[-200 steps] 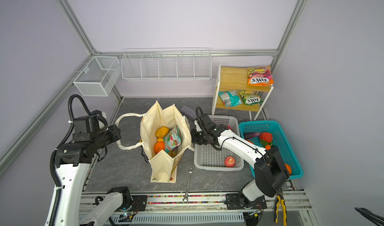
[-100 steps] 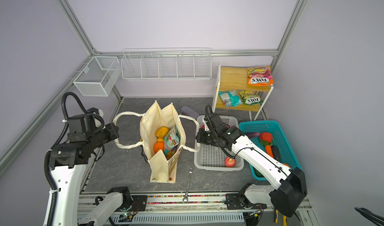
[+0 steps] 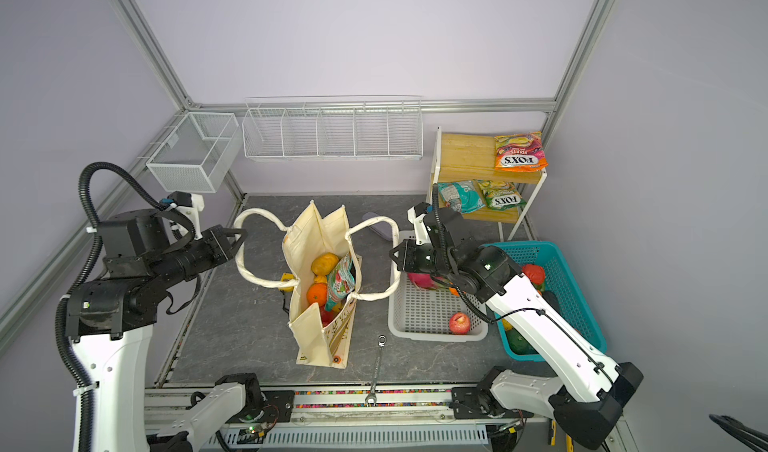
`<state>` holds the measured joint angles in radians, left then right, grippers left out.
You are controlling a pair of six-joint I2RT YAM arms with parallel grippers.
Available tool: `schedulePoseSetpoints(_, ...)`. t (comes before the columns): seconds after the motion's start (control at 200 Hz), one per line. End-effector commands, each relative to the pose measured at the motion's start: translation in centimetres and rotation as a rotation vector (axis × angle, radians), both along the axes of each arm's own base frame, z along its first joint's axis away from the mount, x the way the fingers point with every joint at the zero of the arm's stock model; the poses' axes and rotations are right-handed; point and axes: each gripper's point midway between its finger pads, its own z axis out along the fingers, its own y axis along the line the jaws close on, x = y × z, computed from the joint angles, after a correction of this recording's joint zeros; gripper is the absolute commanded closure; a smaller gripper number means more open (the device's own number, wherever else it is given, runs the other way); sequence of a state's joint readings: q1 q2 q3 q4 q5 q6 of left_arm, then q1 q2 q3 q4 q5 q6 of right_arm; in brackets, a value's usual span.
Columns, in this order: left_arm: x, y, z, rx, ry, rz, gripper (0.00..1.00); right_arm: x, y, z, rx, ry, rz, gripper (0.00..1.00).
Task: Place the food into the grocery bag and tie it
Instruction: 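Lift both tote handles up toward each other with both grippers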
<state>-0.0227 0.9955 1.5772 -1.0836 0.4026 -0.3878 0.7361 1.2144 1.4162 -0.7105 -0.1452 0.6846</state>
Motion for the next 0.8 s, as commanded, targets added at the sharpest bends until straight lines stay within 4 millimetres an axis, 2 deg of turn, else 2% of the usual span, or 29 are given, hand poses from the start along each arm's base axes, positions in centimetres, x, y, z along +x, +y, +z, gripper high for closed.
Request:
schedulePoseSetpoints(0.0,-0.6,-2.1,2.3,-0.095,-0.052,-0.083,1.00,-0.9,2.6,2.4,0.036,-0.069,0.104,0.93)
schedulePoseSetpoints(0.21,-0.9,-3.1,3.4,-0.143,-0.076,-0.115,1.00,-2.4,6.5,3.6,0.041,-0.123,0.216,0.93)
schedulePoseSetpoints(0.56,-1.0,-3.9,4.1,-0.187,-0.096,-0.136,1.00,-4.9,13.7,3.9,0.043,-0.197,0.406,0.93)
schedulePoseSetpoints(0.795,-0.6,-5.9,4.5,-0.207,-0.106,-0.172,1.00,-5.6,16.2,4.0,0.045,-0.220,0.468,0.93)
